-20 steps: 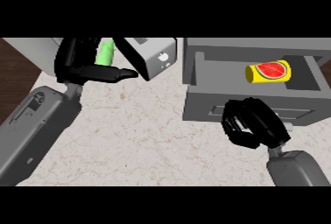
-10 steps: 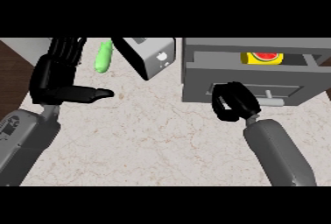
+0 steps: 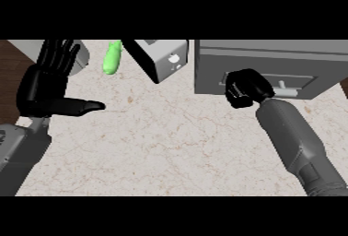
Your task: Pick up the cup, place it into the drawer and close the drawer
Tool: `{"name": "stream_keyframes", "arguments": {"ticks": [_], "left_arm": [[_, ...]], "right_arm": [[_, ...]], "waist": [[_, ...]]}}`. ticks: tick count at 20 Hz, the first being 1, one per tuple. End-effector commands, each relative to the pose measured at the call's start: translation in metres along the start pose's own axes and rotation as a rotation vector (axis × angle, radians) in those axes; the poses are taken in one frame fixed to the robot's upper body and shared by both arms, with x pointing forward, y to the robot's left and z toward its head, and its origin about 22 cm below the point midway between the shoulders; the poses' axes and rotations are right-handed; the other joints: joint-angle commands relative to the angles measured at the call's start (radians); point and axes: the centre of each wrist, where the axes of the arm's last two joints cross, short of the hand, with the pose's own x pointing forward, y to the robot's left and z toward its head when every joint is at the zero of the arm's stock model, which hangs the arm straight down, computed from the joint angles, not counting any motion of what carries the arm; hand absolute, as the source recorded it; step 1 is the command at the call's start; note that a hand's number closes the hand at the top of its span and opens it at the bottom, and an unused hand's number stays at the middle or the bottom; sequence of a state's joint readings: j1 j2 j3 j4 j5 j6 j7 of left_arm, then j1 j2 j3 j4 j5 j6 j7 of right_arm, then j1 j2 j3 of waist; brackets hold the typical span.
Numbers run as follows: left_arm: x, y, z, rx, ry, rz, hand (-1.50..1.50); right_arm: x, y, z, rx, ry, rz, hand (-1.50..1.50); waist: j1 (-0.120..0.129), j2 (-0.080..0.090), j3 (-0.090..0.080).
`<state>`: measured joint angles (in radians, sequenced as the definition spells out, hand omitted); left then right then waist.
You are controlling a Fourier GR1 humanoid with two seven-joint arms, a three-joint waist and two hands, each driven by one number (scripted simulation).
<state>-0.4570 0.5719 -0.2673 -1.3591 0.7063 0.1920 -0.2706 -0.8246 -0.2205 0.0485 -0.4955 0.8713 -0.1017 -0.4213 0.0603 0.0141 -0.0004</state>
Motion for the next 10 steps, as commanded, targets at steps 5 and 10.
{"name": "stream_keyframes", "arguments": {"ticks": [5,10], "left_arm": [[-0.001,0.000,0.009,-0.053,0.000,0.036,-1.50],[-0.006,0.006,0.009,-0.081,0.007,0.049,-1.50]], "right_arm": [[-0.040,-0.033,0.011,0.002,0.121,-0.052,1.50],[-0.031,-0.056,-0.002,-0.018,0.120,-0.086,1.50]], "waist": [[0.037,0.021,0.004],[0.059,0.035,0.004]]}}
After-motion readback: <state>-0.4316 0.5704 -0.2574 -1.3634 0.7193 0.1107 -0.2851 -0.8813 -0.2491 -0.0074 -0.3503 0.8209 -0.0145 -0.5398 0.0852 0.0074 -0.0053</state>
